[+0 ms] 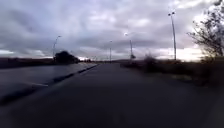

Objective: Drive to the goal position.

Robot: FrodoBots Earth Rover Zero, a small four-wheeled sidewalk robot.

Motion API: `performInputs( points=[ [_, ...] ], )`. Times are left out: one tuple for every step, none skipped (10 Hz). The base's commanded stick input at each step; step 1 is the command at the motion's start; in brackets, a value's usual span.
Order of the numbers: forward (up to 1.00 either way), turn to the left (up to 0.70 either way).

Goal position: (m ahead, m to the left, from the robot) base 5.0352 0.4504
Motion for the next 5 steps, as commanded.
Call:
performInputs(
  points=[
    [0.7,0.0],
    [0.7,0.0],
    [0.7,0.0],
    [0.7,0.0],
    [0.7,0.0]
  ],
)
